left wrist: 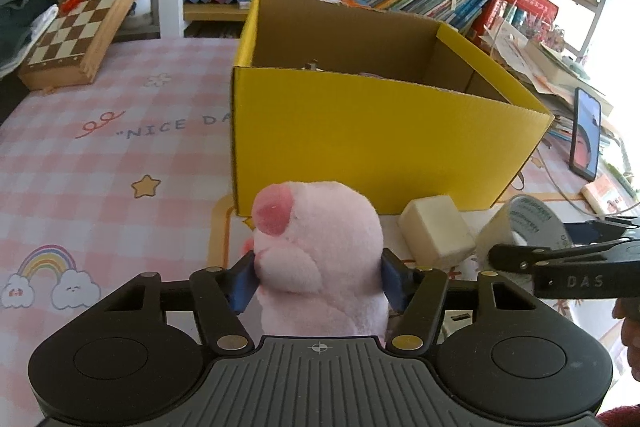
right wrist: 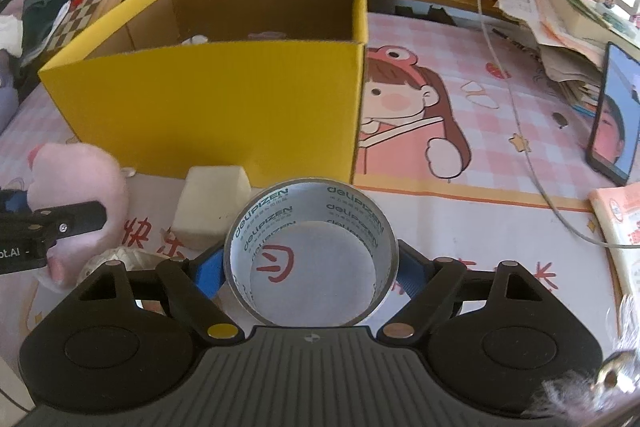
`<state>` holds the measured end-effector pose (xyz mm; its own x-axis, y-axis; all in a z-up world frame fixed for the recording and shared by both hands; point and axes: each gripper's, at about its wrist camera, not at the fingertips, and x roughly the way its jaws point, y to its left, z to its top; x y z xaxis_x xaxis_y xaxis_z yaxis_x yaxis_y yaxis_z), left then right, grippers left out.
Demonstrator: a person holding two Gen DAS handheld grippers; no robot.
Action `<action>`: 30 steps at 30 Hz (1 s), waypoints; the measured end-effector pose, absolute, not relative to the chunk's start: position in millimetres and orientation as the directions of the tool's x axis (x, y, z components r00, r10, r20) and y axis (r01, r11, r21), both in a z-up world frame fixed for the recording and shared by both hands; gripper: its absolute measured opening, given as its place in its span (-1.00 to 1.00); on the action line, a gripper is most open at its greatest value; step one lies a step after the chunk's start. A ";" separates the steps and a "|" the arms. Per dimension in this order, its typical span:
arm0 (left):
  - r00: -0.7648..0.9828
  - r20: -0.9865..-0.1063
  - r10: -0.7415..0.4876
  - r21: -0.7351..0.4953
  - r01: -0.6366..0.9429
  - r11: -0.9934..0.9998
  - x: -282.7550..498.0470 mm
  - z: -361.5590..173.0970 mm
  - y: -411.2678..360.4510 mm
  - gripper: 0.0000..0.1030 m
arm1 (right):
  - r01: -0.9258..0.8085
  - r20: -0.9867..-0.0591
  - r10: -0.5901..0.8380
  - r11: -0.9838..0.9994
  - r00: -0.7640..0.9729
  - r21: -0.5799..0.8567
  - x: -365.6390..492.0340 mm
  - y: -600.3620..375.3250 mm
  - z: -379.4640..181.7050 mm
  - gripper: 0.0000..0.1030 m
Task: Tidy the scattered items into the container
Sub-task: 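Grasp the clear tape roll with the right gripper while the left gripper holds the pig, then carry the pig and tape roll with both grippers over the yellow box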
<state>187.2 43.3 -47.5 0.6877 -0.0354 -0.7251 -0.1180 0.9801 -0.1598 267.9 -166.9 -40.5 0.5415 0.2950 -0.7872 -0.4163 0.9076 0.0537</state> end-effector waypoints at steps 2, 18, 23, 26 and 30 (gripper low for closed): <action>0.694 -0.720 -0.031 -0.163 -0.125 0.979 183.6 -44.9 45.7 0.18 | -0.405 -0.783 0.293 0.912 0.549 0.057 266.2 -170.4 -37.2 0.60; 0.819 -0.571 -0.058 -0.161 -0.043 0.986 147.2 17.1 39.2 0.18 | -0.398 -0.695 0.339 0.914 0.634 0.083 240.1 -185.3 12.8 0.60; 0.859 -0.506 -0.078 -0.140 0.007 0.990 149.2 44.0 35.4 0.18 | -0.450 -0.640 0.381 0.891 0.667 0.062 233.8 -179.6 41.1 0.60; 0.875 -0.475 -0.092 -0.126 0.035 0.991 159.4 58.9 35.5 0.18 | -0.489 -0.609 0.413 0.871 0.677 0.047 235.7 -175.0 58.4 0.60; 0.896 -0.433 -0.099 -0.094 0.064 0.994 176.9 76.6 35.3 0.18 | -0.535 -0.568 0.449 0.844 0.690 0.018 247.0 -166.1 79.4 0.60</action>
